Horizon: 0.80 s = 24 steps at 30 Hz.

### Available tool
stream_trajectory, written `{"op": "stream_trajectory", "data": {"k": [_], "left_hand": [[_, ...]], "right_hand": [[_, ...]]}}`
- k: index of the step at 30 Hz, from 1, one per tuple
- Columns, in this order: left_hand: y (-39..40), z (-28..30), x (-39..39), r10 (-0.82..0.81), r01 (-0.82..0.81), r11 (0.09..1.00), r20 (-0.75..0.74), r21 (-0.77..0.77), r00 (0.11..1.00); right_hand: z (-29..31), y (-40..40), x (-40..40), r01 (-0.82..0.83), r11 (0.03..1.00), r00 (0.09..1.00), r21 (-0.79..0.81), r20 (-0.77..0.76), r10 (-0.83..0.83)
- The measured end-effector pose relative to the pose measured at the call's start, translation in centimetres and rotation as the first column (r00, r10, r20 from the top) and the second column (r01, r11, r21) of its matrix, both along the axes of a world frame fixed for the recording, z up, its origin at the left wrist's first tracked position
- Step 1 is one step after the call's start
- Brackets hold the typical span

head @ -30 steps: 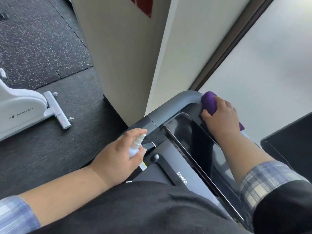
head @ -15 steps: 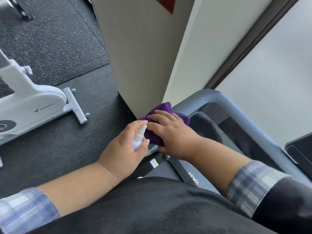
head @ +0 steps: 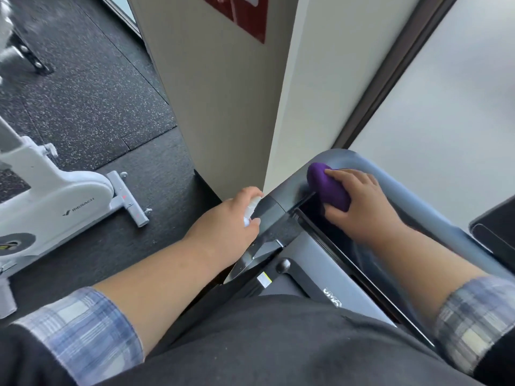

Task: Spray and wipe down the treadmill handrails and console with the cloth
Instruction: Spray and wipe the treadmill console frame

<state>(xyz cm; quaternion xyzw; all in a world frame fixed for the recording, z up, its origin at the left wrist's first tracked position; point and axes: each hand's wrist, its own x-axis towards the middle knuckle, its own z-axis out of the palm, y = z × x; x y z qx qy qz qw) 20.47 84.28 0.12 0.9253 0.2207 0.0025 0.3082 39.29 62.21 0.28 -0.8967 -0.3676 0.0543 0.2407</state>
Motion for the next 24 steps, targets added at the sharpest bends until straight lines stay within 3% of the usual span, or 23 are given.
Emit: {"op": "stream_trajectory", "data": {"k": [7,17,24], "left_hand": [[-0.1,0.0,3.1,-0.104,0.123,0.979,-0.119,0.161,0.987],[-2.4,1.9,11.6,-0.252,0.266,0.933,-0.087,0.243,0.964],[-4.2,2.3,19.3,-0.258,0.297,0.919,-0.176,0.26,0.95]], "right_hand": [[-1.0,-2.9,-6.1,-0.07,0.997,0.994,-0.042,-0.087,0.066],[-0.8,-6.6,-7.5,-0.007,1.0,0.99,-0.018,-0.141,0.004],[-0.9,-8.8,-6.9,0.022,1.0,0.986,-0.01,-0.165,-0.023]]}}
